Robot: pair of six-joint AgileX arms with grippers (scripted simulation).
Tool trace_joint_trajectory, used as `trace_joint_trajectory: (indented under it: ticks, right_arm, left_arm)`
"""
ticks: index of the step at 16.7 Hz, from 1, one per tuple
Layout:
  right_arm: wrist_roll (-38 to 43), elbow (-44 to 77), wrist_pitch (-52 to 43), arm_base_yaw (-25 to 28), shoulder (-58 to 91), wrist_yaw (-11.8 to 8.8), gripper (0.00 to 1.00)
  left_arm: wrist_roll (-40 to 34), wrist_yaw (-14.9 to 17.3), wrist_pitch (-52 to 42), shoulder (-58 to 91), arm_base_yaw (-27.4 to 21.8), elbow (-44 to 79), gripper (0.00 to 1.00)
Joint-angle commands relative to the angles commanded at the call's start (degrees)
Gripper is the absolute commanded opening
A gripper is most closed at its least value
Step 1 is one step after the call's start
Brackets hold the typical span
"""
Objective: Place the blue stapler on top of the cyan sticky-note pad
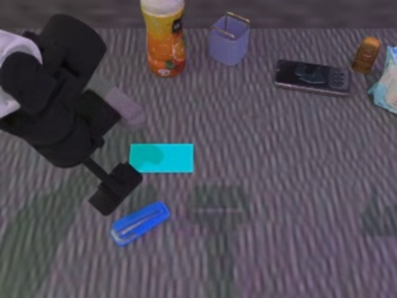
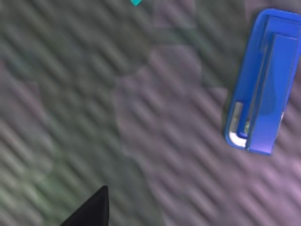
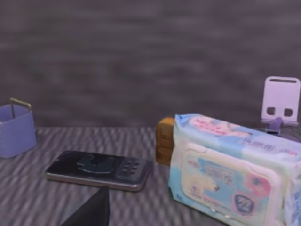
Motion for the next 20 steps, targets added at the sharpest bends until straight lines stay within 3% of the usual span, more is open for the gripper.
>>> trace_joint_trajectory:
  ticks: [6, 13, 20]
  right_arm:
    - [0.00, 0.00, 0.00, 0.00, 0.00, 0.00, 1.00]
    - [0.00, 0.00, 0.00, 0.00, 0.00, 0.00, 1.00]
    - [0.00, 0.00, 0.00, 0.00, 0.00, 0.00, 1.00]
  left_arm:
    - [3.87, -0.21, -10.23, 17.22, -5.30, 13.82, 1.00]
    - [4.20, -0.26, -10.92, 18.77, -5.56, 14.94, 1.00]
    - [4.51, -0.23, 4.28, 24.67, -5.57, 6.13, 1.00]
